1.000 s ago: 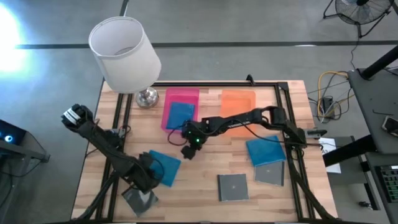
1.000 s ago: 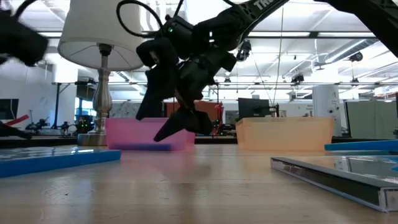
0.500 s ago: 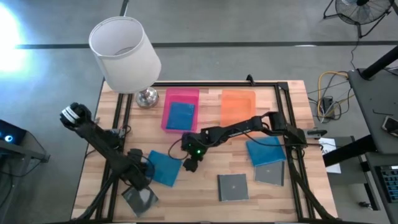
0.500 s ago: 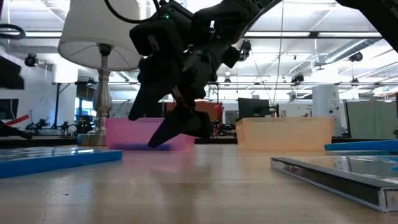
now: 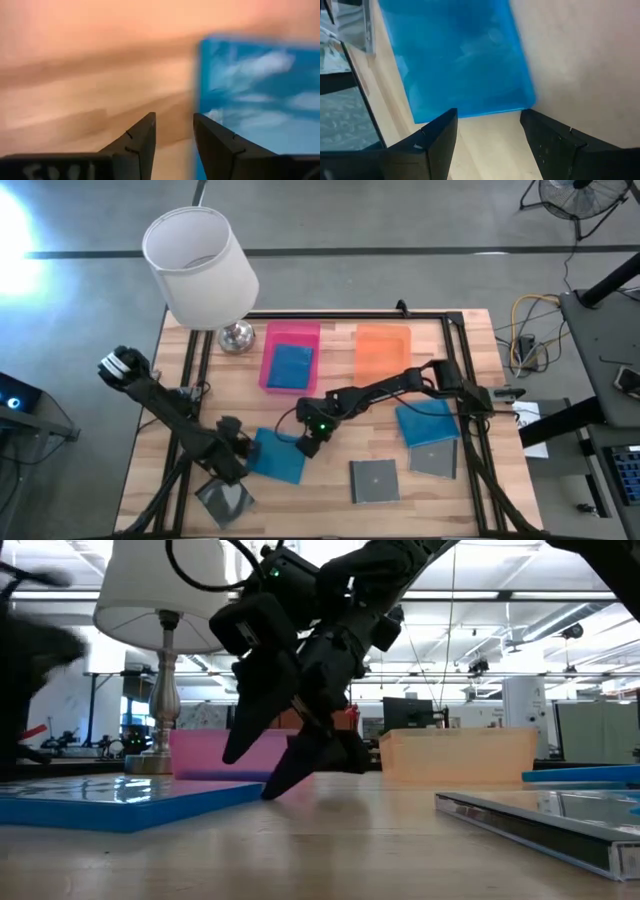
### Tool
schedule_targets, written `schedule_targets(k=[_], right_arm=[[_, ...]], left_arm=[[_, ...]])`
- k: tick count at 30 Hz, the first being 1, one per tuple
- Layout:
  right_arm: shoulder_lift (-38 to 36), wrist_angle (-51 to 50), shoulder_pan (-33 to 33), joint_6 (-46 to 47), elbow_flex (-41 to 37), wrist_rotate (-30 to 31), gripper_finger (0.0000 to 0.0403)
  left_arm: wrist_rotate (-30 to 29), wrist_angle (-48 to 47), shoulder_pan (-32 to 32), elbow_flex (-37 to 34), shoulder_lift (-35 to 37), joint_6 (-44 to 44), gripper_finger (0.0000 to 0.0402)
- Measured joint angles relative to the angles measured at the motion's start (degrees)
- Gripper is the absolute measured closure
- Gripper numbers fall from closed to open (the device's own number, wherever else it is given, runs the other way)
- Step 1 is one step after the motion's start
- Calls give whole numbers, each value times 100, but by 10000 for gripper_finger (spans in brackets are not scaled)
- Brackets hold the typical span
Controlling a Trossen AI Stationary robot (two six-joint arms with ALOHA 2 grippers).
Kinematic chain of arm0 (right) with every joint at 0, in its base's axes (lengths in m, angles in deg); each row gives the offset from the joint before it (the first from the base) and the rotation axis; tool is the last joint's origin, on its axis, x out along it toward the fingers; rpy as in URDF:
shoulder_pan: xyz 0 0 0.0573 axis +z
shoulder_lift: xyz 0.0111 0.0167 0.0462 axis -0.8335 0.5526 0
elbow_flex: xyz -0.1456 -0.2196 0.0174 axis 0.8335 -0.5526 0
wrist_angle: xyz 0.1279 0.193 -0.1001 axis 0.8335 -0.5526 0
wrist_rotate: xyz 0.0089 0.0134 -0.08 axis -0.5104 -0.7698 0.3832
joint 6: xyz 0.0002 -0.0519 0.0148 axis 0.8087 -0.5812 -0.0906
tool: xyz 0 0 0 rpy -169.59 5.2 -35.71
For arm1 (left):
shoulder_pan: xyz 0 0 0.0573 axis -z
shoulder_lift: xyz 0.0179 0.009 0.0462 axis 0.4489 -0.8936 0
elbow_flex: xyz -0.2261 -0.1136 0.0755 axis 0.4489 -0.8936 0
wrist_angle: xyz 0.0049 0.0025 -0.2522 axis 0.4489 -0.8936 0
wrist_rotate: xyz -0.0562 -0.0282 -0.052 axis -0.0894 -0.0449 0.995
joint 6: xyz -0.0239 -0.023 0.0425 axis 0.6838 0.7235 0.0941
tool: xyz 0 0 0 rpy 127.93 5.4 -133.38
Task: Pick & place jewel cases by type
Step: Put the left blue cd case into the pink bin
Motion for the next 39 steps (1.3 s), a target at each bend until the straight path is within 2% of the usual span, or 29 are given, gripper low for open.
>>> schedule_targets(k=[2,5,11,15,18,20,24,30,34,39], right_arm=[[-21,-78,-71,-89,-4,41,179],[-69,-159,-178,-231,-6,121,179],[-73,-126,-329,-723,82,385,179],[-73,-29,-364,-1048,88,458,179],[-73,19,-371,-1192,73,457,179],[-63,40,-367,-1308,57,428,179],[72,82,-377,-1369,59,-237,179],[257,78,-388,-1372,58,-1455,179],[224,-35,-377,-1361,35,-1820,179],[111,-274,-448,-1340,9,-2052,179]], left_arm=[[-193,-315,-3,474,45,-86,288],[-39,-428,18,853,35,-461,288],[377,752,-3,892,-372,-624,288],[1123,1516,-134,789,-917,-606,288],[1306,2340,-162,808,-1251,-516,288],[1271,2517,-191,815,-1449,-391,288],[1289,2473,-344,788,-1699,-255,288],[1039,2183,-696,753,-1765,-549,288],[765,1843,-965,725,-1652,-890,288],[-45,1264,-1019,749,-1189,-891,288]])
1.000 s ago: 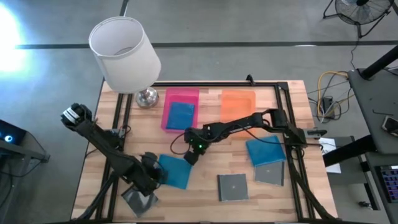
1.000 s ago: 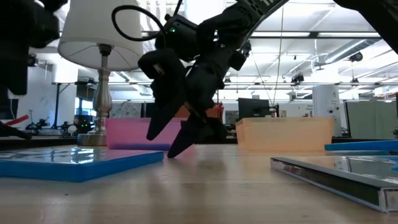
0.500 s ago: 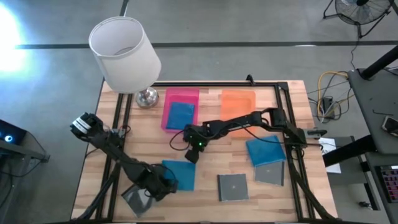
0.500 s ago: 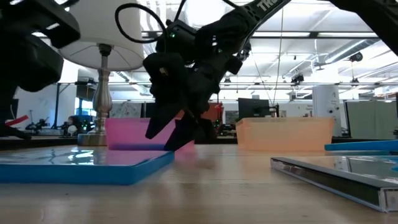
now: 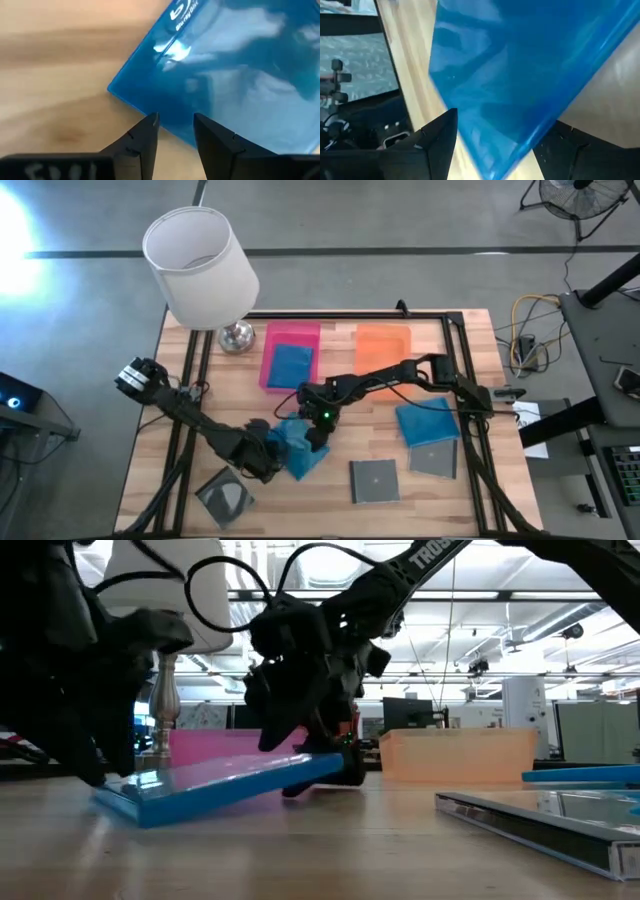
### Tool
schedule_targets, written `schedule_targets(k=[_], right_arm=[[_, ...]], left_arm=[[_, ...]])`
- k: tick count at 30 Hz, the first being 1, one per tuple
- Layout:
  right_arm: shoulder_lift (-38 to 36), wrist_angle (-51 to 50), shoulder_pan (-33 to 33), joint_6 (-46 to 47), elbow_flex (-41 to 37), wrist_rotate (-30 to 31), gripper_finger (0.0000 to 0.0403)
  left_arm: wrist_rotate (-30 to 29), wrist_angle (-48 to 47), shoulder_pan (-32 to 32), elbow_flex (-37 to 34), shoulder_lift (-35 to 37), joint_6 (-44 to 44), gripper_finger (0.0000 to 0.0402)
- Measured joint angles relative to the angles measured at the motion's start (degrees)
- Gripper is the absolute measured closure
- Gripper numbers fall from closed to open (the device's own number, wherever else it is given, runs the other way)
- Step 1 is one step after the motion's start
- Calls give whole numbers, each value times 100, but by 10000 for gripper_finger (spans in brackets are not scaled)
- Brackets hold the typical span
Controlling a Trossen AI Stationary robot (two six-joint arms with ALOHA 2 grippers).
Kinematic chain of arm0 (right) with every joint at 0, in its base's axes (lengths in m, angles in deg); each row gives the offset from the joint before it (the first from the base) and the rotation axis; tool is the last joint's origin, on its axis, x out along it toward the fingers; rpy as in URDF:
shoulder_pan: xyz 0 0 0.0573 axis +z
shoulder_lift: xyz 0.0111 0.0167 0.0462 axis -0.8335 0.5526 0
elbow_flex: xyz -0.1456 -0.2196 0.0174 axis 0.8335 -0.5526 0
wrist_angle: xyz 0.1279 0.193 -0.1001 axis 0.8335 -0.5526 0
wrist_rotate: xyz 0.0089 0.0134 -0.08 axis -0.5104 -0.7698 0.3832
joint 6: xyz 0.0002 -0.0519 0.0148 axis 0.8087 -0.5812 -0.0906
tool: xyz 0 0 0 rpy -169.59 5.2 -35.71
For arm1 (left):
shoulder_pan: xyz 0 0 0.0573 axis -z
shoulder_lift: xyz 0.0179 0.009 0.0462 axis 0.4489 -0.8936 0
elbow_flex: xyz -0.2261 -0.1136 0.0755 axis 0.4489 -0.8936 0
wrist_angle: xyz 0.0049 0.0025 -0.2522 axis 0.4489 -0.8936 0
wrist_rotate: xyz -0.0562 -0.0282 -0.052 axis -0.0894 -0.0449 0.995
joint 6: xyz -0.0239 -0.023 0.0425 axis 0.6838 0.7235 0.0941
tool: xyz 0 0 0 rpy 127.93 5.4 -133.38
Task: Pick & place jewel cases by type
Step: Put the left blue cd case into the pink bin
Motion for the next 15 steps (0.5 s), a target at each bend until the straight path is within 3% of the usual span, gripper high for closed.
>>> schedule_targets(k=[3,9,15], right_arm=[[-135,-16,-116,0,2,35,179],[-314,-42,-286,27,11,371,179],[-315,2,-272,254,-32,683,179]], left_arm=[[7,-554,41,61,271,107,288],[145,-734,165,168,528,153,288],[771,-945,307,224,509,151,288]])
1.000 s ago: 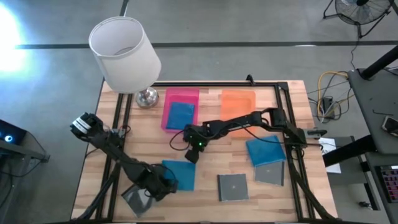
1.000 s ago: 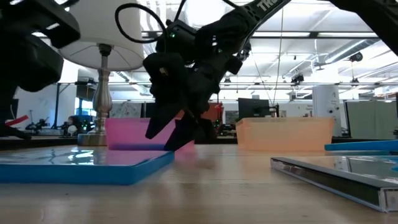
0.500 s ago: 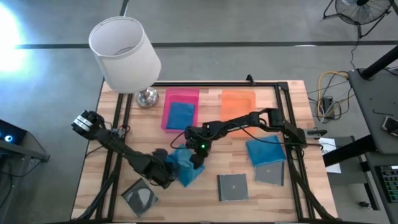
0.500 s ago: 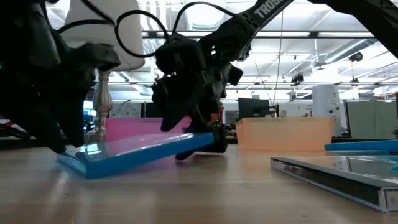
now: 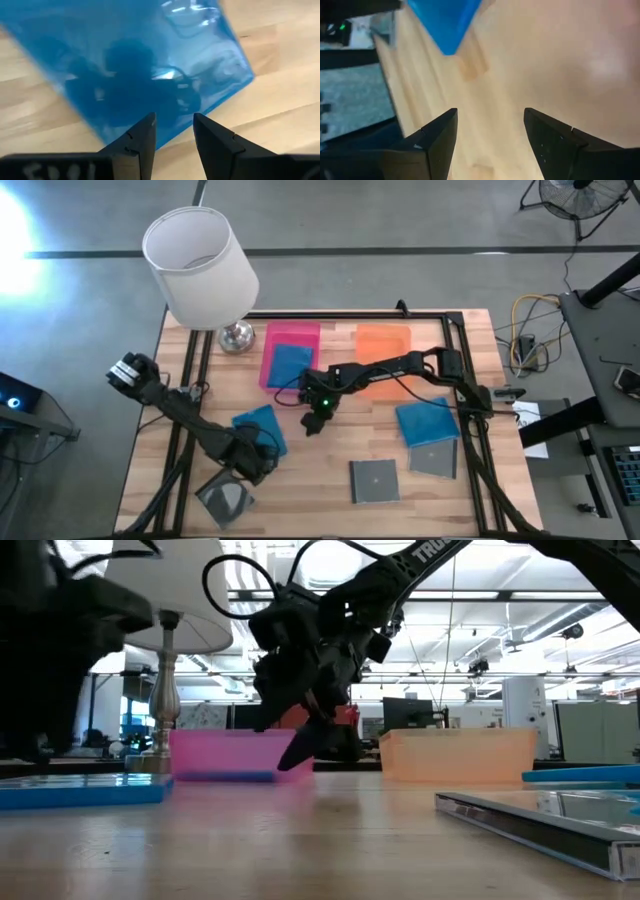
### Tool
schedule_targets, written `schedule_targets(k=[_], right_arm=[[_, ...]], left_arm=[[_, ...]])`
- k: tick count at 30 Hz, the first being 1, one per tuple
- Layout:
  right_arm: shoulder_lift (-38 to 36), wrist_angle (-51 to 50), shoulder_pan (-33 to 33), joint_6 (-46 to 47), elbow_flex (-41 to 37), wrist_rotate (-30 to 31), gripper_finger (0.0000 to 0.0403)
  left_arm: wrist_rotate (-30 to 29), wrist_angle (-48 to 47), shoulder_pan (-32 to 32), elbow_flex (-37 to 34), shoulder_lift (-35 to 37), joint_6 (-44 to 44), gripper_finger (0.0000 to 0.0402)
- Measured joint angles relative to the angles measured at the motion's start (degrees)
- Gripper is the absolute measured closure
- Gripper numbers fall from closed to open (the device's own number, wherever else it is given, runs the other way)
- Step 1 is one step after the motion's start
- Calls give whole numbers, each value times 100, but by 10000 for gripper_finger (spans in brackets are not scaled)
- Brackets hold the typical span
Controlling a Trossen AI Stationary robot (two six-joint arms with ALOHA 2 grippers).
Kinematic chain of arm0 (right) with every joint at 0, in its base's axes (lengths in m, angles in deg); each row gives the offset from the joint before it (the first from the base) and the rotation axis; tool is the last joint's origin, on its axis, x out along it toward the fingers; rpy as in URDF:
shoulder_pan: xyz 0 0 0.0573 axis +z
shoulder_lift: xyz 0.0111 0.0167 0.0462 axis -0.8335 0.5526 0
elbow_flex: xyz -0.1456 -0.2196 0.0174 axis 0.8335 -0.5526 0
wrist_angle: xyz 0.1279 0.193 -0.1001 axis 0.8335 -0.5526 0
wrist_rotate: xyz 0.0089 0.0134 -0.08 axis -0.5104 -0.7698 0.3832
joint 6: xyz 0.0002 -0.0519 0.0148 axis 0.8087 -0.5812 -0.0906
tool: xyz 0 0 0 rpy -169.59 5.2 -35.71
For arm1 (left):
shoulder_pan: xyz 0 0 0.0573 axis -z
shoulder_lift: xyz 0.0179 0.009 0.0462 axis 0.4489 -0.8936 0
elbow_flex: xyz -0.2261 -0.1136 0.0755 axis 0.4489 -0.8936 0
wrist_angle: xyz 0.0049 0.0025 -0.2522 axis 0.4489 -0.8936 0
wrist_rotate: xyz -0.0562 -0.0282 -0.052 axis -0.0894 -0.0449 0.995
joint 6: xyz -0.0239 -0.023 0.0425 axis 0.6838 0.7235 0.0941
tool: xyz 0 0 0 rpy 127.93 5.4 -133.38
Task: Pick & place jewel cases by type
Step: Put the left blue cd case into the pink bin
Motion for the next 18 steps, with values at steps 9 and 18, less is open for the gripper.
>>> schedule_targets(k=[9,18], right_arm=[[110,1035,232,549,35,115,179],[275,1047,295,975,65,556,179]], left_arm=[[356,-2375,146,204,67,977,288],[273,48,126,-1051,184,1679,288]])
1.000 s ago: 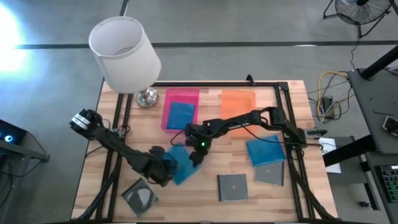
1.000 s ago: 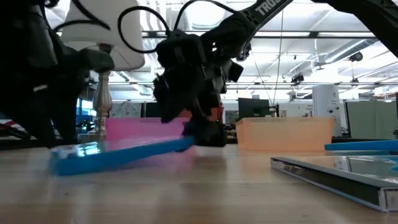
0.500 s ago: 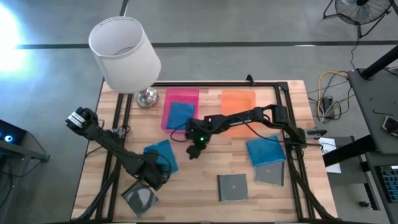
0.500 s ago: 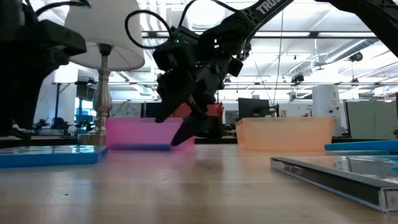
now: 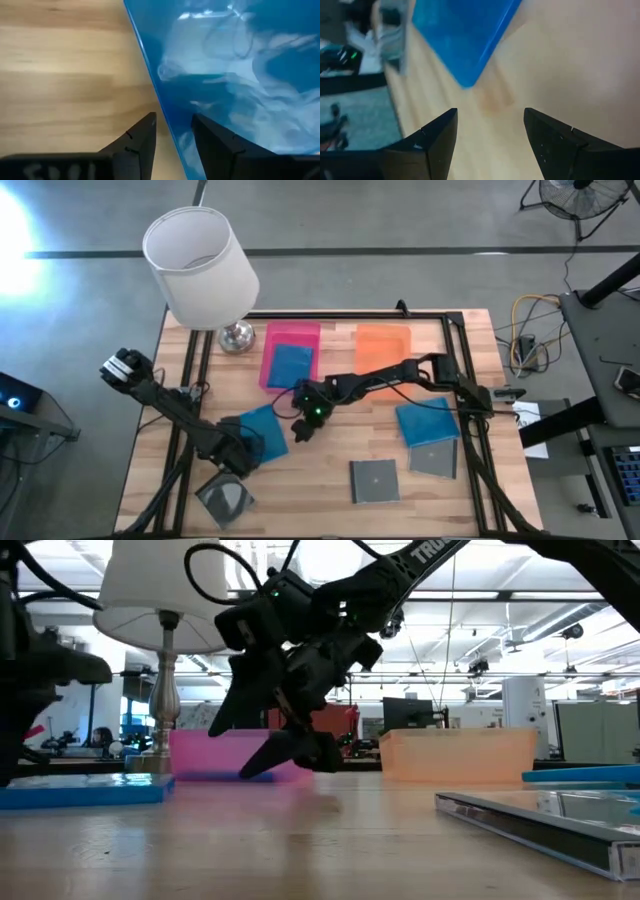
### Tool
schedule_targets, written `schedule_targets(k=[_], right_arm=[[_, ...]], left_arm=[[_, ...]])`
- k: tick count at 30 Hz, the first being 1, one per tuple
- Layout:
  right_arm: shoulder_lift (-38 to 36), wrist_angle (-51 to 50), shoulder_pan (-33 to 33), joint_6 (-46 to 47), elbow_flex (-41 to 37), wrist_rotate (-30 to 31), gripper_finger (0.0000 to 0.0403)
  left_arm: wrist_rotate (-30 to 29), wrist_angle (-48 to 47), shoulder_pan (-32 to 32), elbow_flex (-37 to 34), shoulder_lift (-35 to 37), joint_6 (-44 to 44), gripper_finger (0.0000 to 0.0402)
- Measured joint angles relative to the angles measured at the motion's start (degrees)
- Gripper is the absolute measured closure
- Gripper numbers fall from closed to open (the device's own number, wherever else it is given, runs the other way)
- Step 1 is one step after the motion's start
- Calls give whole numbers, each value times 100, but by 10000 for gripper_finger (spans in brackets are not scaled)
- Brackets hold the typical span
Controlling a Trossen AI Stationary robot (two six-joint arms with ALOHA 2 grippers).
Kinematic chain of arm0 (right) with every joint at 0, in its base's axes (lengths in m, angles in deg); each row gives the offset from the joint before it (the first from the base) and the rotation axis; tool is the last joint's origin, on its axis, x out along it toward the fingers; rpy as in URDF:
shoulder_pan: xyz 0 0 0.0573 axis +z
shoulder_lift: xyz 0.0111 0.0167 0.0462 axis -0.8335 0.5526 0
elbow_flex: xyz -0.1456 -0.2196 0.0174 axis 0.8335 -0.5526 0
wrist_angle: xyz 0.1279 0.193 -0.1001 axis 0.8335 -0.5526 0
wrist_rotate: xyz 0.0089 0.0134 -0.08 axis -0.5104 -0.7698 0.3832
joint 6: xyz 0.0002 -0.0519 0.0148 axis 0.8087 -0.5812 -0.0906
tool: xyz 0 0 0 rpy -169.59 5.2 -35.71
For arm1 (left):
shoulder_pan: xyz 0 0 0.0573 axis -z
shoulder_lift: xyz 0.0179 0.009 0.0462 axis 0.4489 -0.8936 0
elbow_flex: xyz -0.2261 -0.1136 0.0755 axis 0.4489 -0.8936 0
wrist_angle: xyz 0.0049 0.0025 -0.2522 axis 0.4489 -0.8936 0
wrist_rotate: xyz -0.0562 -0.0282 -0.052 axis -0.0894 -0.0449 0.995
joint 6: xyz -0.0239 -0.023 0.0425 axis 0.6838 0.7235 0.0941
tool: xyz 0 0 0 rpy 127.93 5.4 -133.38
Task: Pick & place jewel cases by type
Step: Put the left blue cd case into the pink bin
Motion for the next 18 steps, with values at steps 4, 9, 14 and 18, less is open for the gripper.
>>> schedule_targets(k=[4,9,14,18], right_arm=[[0,-18,-50,160,-57,326,179],[264,160,-108,577,-63,151,179],[579,446,-120,1131,-27,-263,179],[603,441,-83,1143,24,-137,179]], left_arm=[[-153,341,-64,-203,-5,-53,288],[-156,738,-154,-322,-23,-303,288],[-325,1193,-226,-336,-28,-502,288],[-379,1300,-276,-343,-48,-543,288]])
